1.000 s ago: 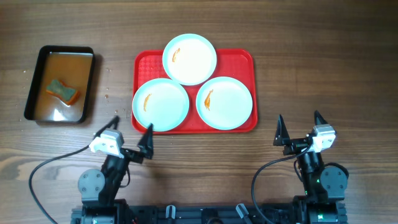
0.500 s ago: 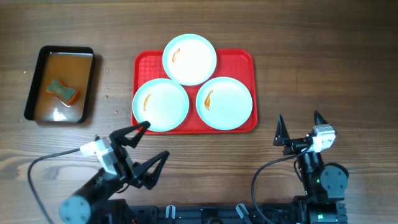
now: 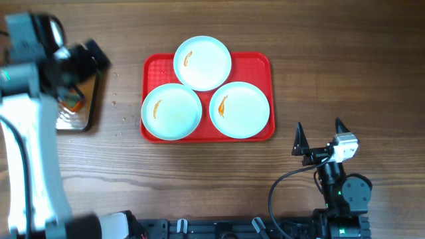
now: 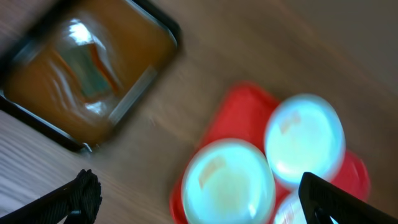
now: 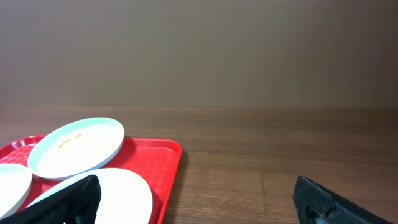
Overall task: Clean dirty plates on tray and stack at the side
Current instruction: 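Move the left gripper to the black water tray and grasp the sponge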
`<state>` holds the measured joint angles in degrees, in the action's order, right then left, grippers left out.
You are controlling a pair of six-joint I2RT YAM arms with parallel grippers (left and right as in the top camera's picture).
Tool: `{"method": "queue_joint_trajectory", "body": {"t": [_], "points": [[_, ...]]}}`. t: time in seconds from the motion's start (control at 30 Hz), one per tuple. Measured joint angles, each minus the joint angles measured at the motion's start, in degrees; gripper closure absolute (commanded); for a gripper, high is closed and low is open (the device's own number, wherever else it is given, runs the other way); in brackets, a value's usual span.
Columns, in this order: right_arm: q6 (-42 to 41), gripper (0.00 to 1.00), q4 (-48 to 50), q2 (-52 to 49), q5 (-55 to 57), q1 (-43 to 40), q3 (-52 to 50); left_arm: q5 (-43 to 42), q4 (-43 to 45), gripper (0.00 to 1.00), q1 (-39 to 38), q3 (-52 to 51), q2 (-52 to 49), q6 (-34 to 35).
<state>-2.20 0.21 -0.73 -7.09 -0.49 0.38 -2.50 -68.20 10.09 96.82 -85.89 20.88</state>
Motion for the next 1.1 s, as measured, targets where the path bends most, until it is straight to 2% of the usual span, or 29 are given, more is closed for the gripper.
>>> {"method": "queue_joint_trajectory", "body": {"t": [0.07, 0.27, 0.3, 0.4, 0.43, 0.7, 0.8, 0.83, 0.93, 0.97, 1.03, 1.07, 1.1], "points": [[-0.02, 0.00, 0.04, 0.00, 0.00, 0.00, 0.00, 4.02, 2.10, 0.00, 4.92, 7.82, -9.03, 2.29], [-0.02, 0.00, 0.04, 0.00, 0.00, 0.00, 0.00, 7.04, 6.08, 0.00, 12.94, 8.59, -22.73, 3.93], [-0.02, 0.00, 0.04, 0.00, 0.00, 0.00, 0.00, 7.17, 6.32, 0.02, 13.57, 8.57, -25.44, 3.96], [-0.02, 0.00, 0.04, 0.00, 0.00, 0.00, 0.00, 7.21, 7.45, 0.17, 14.34, 8.57, -31.47, 4.26], [-0.02, 0.00, 0.04, 0.00, 0.00, 0.00, 0.00, 7.23, 7.82, 0.25, 14.47, 8.57, -33.88, 4.33], [-0.02, 0.00, 0.04, 0.00, 0.00, 0.00, 0.00, 11.08, 10.67, 0.28, 14.51, 8.57, -43.74, 4.94], [-0.02, 0.00, 0.04, 0.00, 0.00, 0.00, 0.00, 11.72, 10.54, 0.34, 14.51, 8.57, -46.45, 4.92], [-0.02, 0.00, 0.04, 0.00, 0.00, 0.00, 0.00, 11.58, 10.40, 0.38, 14.51, 8.72, -47.08, 4.87], [-0.02, 0.00, 0.04, 0.00, 0.00, 0.00, 0.00, 11.58, 10.01, 0.96, 14.51, 8.90, -47.21, 5.18], [-0.02, 0.00, 0.04, 0.00, 0.00, 0.00, 0.00, 11.58, 9.60, 0.96, 14.51, 8.90, -47.25, 5.20], [-0.02, 0.00, 0.04, 0.00, 0.00, 0.00, 0.00, 11.45, 9.03, 0.96, 14.51, 8.90, -47.36, 5.11], [-0.02, 0.00, 0.04, 0.00, 0.00, 0.00, 0.00, 11.45, 9.05, 0.62, 14.51, 8.90, -47.41, 5.14], [-0.02, 0.00, 0.04, 0.00, 0.00, 0.00, 0.00, 11.45, 9.07, 0.00, 14.51, 8.90, -47.41, 5.14]]}}
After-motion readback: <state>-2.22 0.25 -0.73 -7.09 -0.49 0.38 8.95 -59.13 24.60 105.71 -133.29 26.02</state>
